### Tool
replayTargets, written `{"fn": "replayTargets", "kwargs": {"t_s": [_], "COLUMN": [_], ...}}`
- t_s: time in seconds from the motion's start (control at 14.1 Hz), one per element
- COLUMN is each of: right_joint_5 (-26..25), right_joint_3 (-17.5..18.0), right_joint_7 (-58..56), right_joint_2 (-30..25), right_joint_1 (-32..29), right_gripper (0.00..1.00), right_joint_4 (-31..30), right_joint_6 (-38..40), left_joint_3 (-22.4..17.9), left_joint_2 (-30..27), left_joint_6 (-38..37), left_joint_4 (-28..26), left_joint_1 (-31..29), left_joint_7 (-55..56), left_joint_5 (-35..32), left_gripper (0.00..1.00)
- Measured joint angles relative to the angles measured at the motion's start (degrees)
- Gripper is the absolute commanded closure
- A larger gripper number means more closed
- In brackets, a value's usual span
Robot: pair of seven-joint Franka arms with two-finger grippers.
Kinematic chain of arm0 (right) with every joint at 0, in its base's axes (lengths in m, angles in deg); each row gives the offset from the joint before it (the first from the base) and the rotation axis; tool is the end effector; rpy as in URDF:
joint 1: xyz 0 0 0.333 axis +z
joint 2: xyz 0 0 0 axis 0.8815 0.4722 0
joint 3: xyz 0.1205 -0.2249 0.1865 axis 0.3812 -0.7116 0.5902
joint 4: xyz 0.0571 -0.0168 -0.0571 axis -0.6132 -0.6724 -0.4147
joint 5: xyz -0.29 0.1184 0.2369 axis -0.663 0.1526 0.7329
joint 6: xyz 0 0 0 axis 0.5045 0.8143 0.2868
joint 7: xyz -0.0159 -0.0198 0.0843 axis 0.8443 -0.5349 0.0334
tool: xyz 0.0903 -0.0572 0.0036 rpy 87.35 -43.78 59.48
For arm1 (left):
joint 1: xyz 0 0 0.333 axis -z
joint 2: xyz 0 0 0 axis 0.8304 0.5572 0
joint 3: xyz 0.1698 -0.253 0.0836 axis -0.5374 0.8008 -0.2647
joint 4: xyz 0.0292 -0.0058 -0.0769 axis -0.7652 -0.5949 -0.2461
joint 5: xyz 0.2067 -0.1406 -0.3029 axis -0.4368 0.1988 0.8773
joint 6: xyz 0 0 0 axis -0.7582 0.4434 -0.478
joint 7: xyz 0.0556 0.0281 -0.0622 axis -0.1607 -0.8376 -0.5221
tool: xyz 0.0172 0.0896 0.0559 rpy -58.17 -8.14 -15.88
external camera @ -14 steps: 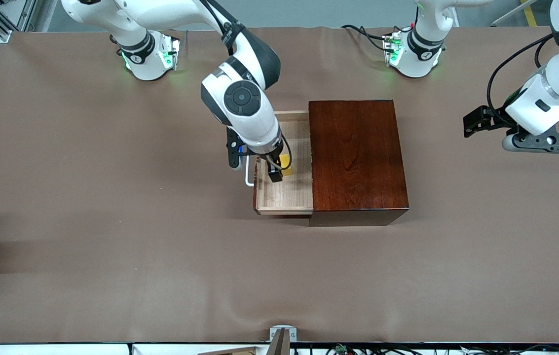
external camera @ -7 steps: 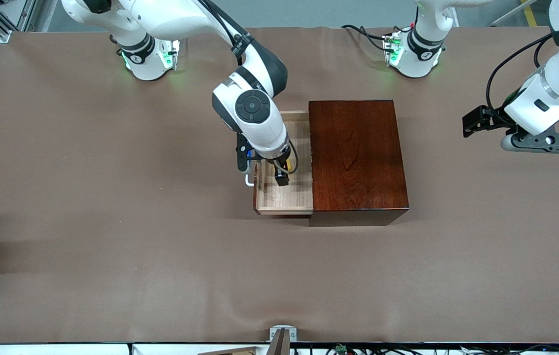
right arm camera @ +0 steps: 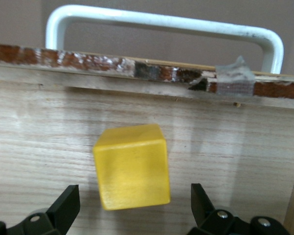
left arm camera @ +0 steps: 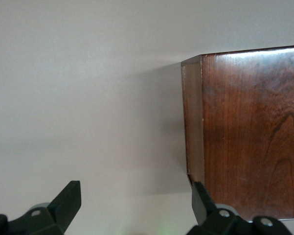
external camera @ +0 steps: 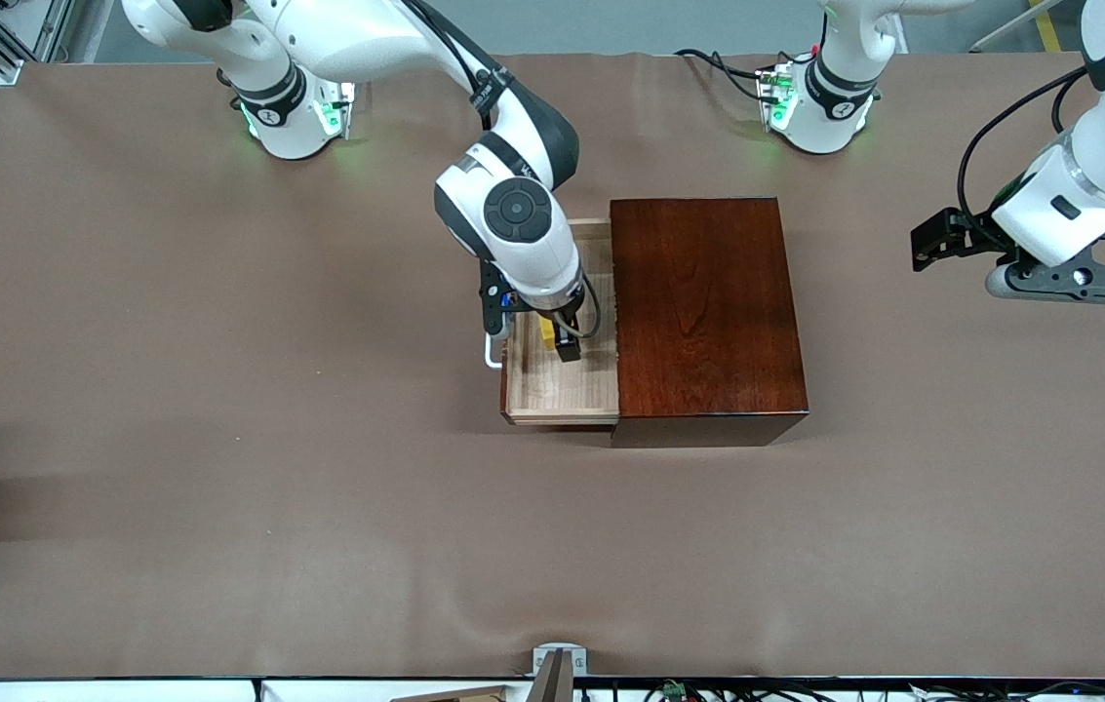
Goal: Open drawer, take yellow block, close drawer
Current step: 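Close the right gripper on the yellow cube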
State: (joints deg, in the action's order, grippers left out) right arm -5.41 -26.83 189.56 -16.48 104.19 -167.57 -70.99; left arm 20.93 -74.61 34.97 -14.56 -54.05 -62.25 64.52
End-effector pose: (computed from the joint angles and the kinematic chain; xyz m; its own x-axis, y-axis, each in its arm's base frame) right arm 0.5053 0.5247 0.3209 0.0848 -0.9835 -0.1596 -0.9949 -0.0924 0.0411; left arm 0.5473 -0.0796 0.5827 0.9938 -0.0869 -0.0698 -0.0871 -0.9962 0.0005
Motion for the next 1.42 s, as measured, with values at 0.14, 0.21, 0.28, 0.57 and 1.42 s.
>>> {"fn": "replayTargets", "kwargs": {"t_s": [0.14, 0.21, 0.28, 0.57, 1.42], "right_joint_5": [0.0, 0.0, 0.0, 0.0, -0.38], "right_joint_3": [-0.01, -0.02, -0.07, -0.27, -1.06], "right_joint_7": [0.0, 0.0, 0.0, 0.08, -0.07], "right_joint_2": [0.42, 0.52, 0.53, 0.53, 0.04], "right_joint_1": [0.03, 0.03, 0.04, 0.03, -0.24], "right_gripper": [0.0, 0.0, 0.0, 0.0, 1.0], "right_joint_4": [0.0, 0.0, 0.0, 0.07, 0.99], "right_joint_6": [0.03, 0.05, 0.05, 0.05, -0.02], "left_joint_3": [0.0, 0.0, 0.0, 0.0, -0.03], "left_joint_2": [0.0, 0.0, 0.0, 0.0, 0.0], "left_joint_6": [0.0, 0.0, 0.0, 0.0, 0.0], "left_joint_4": [0.0, 0.0, 0.0, 0.0, 0.02], "left_joint_1": [0.0, 0.0, 0.0, 0.0, -0.01], "left_joint_7": [0.0, 0.0, 0.0, 0.0, 0.0], "left_joint_5": [0.0, 0.0, 0.0, 0.0, 0.0], "left_gripper": [0.0, 0.0, 0.0, 0.0, 0.0]}}
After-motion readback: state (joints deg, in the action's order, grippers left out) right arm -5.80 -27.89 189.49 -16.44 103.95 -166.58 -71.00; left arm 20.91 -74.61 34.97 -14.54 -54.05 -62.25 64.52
